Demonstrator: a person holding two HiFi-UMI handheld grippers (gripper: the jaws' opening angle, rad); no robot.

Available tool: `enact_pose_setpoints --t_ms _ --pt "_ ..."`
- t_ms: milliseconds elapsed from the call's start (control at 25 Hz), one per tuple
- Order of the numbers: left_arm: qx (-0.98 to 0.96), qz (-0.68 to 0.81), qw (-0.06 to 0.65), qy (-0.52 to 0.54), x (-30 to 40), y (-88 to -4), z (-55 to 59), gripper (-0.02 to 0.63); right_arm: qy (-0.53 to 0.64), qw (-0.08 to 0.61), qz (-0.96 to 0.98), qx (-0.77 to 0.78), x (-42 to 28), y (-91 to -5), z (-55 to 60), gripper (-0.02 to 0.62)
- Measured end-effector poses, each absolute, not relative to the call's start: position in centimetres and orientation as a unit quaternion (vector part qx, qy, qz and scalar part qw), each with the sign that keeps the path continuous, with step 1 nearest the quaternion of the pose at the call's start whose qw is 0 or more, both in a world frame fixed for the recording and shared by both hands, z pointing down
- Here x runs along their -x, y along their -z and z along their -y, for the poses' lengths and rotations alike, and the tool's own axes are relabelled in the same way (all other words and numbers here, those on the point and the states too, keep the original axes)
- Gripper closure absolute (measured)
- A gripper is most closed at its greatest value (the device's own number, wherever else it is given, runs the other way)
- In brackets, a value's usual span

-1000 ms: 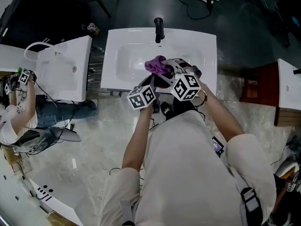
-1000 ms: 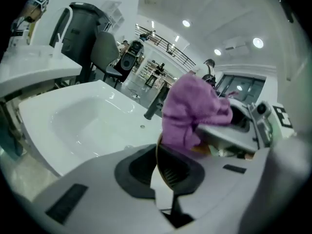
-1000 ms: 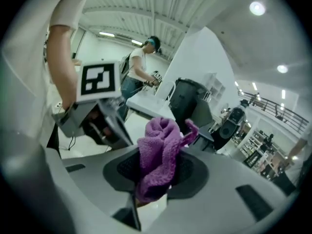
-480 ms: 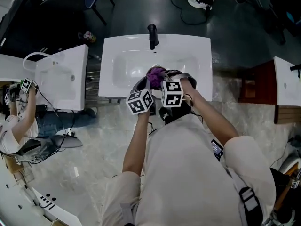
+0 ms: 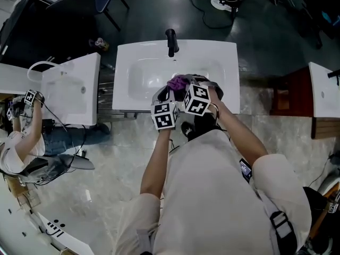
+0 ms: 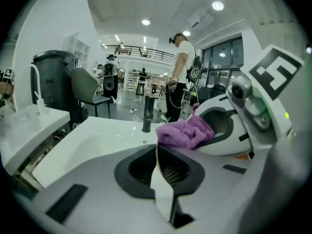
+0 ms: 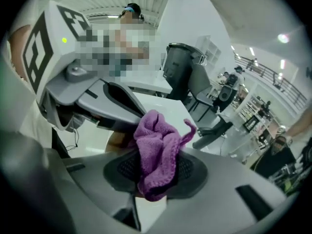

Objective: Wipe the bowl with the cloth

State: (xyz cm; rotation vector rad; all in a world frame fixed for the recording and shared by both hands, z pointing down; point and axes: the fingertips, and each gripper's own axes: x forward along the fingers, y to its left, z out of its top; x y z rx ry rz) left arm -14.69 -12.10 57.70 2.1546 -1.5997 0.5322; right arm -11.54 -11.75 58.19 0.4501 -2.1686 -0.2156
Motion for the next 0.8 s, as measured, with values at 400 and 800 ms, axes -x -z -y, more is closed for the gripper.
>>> enact_pose_setpoints --t_ms 400,800 --pt "-0.777 0.571 0.186 -0.188 15.3 -57.2 11.9 0.588 -0.007 0.474 0.867 -0.152 12.1 -60.4 7.2 0.491" --pt "-0.767 0.571 0.246 -0.159 15.3 -57.2 11.6 0.588 -0.038 0.395 0.906 -0.146 12.7 -58.2 8.5 0.491"
